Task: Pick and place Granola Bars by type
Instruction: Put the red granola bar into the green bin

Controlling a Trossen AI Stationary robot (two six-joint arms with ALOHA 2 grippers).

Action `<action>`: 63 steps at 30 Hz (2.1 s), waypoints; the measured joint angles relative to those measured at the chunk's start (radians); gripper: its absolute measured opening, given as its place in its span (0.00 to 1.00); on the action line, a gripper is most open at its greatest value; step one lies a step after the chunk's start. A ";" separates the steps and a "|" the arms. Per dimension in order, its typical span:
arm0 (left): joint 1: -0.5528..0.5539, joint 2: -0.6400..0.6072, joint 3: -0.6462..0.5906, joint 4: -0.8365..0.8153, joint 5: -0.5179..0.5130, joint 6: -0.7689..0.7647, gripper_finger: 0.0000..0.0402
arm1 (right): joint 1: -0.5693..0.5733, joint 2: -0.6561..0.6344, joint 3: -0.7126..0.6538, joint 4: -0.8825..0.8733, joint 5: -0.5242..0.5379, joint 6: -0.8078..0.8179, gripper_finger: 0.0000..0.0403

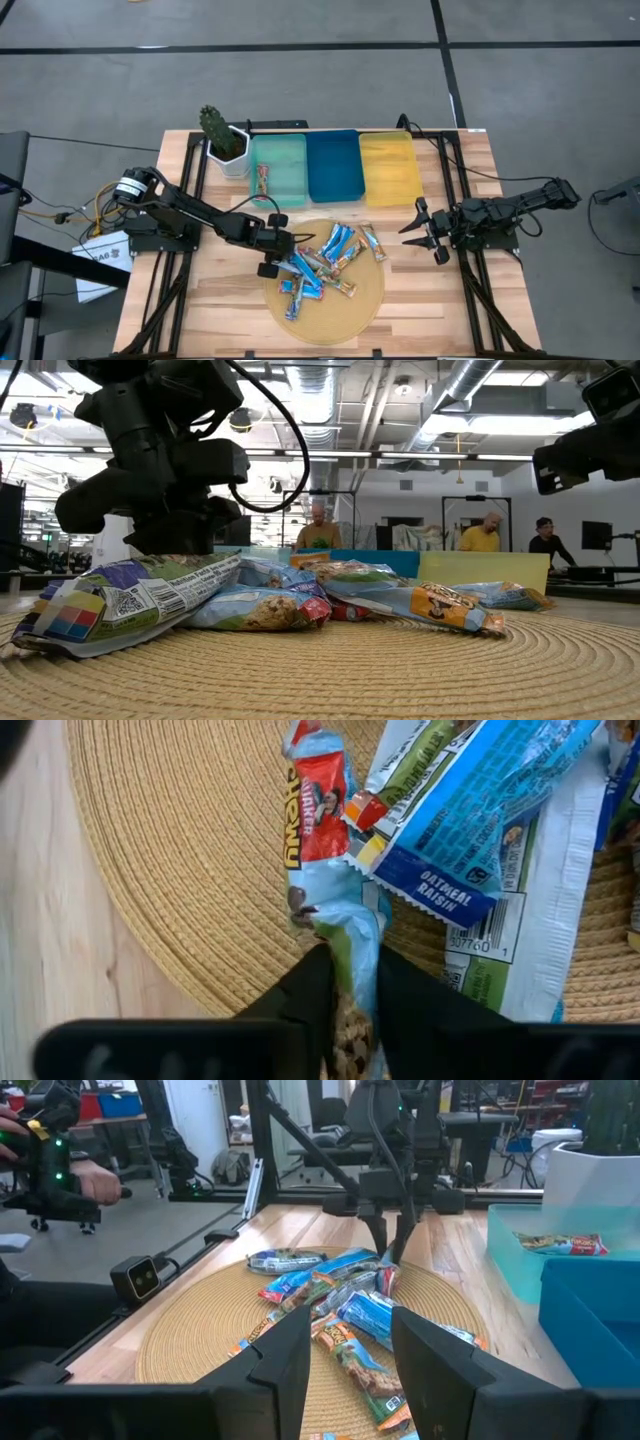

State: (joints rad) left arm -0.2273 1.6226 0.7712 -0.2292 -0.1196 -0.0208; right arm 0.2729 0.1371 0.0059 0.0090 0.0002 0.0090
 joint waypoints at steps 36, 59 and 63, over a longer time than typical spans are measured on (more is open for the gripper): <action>-0.014 -0.009 0.007 0.386 -0.219 0.029 0.03 | 0.000 0.000 0.000 -0.001 0.000 0.000 0.33; -0.013 -0.010 0.008 0.886 -0.515 0.117 0.02 | 0.000 0.000 0.000 -0.001 0.000 0.000 0.33; 0.000 -0.010 0.008 0.881 -0.681 0.115 0.03 | 0.000 0.000 0.000 -0.001 0.000 0.000 0.33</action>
State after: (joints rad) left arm -0.2276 1.6127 0.7795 0.6515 -0.8004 0.0943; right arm 0.2729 0.1371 0.0059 0.0082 0.0002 0.0090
